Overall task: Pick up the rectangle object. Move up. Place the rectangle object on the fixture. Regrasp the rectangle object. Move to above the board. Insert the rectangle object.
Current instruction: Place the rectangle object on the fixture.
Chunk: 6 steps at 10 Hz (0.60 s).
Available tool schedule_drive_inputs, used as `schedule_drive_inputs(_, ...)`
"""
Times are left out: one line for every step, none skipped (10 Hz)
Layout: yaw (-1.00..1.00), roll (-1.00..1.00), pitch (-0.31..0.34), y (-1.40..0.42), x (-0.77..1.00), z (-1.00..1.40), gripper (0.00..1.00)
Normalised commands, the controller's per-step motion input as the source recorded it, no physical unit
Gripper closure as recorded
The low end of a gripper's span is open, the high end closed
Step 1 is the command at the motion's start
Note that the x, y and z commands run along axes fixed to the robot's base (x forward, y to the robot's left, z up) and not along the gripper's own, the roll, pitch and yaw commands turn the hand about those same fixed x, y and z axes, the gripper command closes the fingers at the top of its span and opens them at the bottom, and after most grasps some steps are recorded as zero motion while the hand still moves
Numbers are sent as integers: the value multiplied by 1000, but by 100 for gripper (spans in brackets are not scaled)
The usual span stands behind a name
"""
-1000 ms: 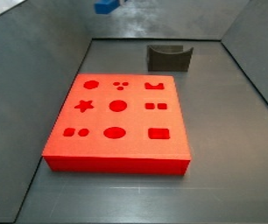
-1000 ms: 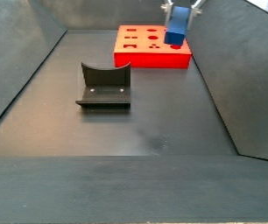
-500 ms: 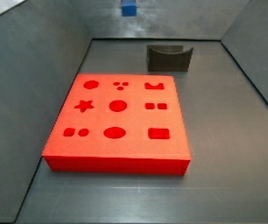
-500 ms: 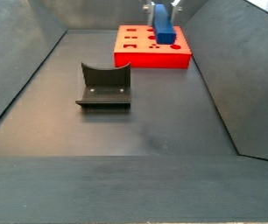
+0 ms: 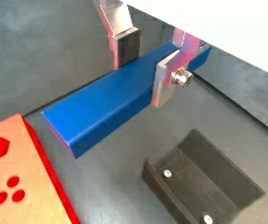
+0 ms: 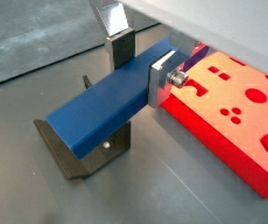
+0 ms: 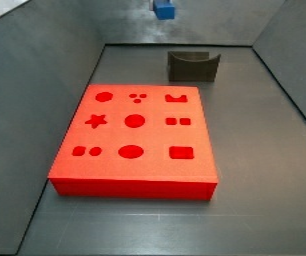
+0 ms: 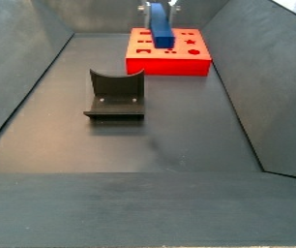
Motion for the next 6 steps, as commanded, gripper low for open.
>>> schedule_drive_inputs(19,-86,137,-16,802,-3,100)
schedule_drive_inputs(-215,-1000,18,207,1000,47,100)
schedule_drive_inputs(-221,-1000,24,233,1000,53,100)
schedule_drive_inputs(-220,-1000,28,227,1000,37,100)
schedule_drive_inputs(-211,-1000,36,144,963,13,100)
schedule_drive_inputs(-208,-1000,44,97,854,5,100)
